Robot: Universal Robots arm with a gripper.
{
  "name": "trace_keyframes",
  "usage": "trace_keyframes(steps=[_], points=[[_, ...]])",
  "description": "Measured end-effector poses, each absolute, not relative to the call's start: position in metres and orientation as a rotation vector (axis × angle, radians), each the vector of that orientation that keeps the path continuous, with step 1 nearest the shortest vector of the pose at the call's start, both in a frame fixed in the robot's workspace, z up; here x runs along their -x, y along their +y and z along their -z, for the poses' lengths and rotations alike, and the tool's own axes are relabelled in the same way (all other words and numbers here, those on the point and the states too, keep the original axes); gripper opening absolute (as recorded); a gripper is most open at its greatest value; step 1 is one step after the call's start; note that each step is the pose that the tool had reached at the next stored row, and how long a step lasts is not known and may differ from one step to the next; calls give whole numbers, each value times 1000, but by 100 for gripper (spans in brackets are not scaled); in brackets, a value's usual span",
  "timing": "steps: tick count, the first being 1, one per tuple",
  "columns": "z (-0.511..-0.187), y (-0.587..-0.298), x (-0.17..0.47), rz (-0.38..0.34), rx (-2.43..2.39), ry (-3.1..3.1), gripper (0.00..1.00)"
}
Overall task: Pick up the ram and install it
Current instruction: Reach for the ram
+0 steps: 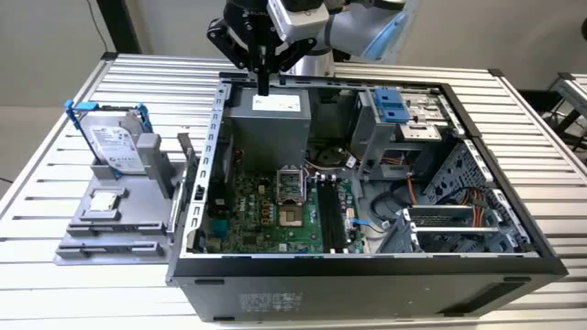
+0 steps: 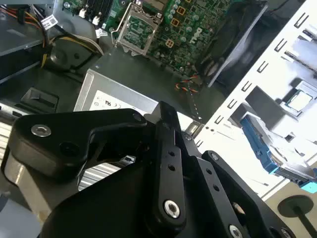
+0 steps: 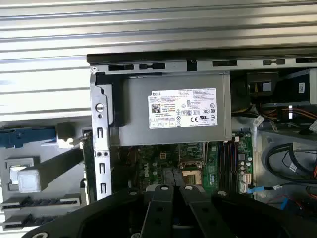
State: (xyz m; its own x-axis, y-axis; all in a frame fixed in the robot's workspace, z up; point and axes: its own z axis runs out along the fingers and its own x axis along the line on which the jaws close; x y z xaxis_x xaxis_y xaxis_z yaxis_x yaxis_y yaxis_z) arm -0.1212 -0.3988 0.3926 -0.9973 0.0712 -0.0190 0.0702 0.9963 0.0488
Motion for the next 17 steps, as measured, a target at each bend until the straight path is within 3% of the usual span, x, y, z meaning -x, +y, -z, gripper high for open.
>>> trace_keyframes(steps=[17], points=[[-393,-399,127,-75,-106,3118,0]])
